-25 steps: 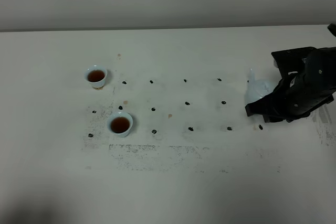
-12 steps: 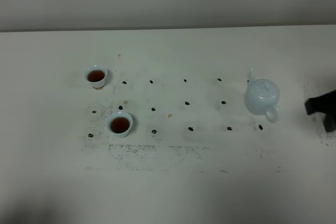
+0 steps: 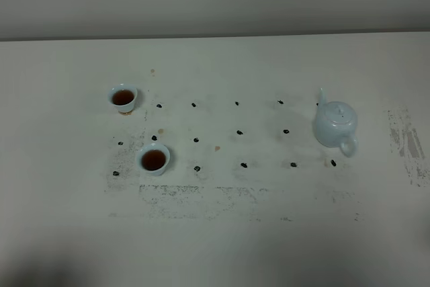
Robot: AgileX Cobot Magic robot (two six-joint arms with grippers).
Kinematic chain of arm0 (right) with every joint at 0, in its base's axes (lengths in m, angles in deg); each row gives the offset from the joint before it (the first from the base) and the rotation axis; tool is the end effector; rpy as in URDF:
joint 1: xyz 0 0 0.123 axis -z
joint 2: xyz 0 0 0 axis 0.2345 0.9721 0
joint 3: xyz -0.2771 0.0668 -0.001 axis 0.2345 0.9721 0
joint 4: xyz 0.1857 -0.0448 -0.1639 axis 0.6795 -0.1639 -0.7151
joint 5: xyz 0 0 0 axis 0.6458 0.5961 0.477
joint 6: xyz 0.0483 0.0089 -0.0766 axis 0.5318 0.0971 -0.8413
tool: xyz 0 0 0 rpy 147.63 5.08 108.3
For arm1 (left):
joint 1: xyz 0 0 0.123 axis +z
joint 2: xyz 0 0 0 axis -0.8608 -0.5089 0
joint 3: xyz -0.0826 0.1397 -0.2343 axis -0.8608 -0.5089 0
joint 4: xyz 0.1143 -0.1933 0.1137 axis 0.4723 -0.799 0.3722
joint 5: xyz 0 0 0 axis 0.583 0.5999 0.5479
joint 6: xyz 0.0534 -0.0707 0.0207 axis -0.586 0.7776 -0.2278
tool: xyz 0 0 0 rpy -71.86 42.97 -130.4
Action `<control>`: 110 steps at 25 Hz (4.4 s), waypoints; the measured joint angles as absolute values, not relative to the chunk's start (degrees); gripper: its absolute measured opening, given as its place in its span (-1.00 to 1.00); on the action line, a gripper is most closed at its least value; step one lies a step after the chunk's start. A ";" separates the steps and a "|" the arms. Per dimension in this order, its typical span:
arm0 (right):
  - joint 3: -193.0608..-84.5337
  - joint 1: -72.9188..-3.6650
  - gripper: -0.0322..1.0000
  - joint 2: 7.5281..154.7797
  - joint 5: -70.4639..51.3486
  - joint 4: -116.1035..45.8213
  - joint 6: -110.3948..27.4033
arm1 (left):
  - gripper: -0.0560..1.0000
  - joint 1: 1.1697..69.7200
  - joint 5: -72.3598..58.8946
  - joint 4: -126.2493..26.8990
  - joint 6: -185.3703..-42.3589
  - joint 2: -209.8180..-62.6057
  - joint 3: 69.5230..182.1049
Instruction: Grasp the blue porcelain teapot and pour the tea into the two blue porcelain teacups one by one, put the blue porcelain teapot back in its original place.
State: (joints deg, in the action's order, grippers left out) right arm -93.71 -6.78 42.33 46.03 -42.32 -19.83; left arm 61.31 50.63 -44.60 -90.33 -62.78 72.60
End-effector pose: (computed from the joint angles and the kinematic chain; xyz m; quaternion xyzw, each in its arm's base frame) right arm 0.0822 -0.0088 0.2831 0.0480 0.9625 -0.0124 0.2668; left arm -0.0017 -0.0117 0.2662 0.0666 0.8592 -0.0186 0.5069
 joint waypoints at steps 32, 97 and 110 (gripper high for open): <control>-88.52 -20.02 -0.30 8.79 45.19 -38.91 -26.45 | 0.34 61.31 50.63 -44.60 -90.33 -62.78 72.60; -88.45 -11.74 -0.31 8.79 45.19 -38.97 -24.97 | 0.34 61.31 50.63 -44.60 -90.33 -62.78 72.60; -88.45 -11.74 -0.31 8.79 45.19 -38.92 -24.97 | 0.34 61.31 50.63 -44.60 -90.33 -62.78 72.60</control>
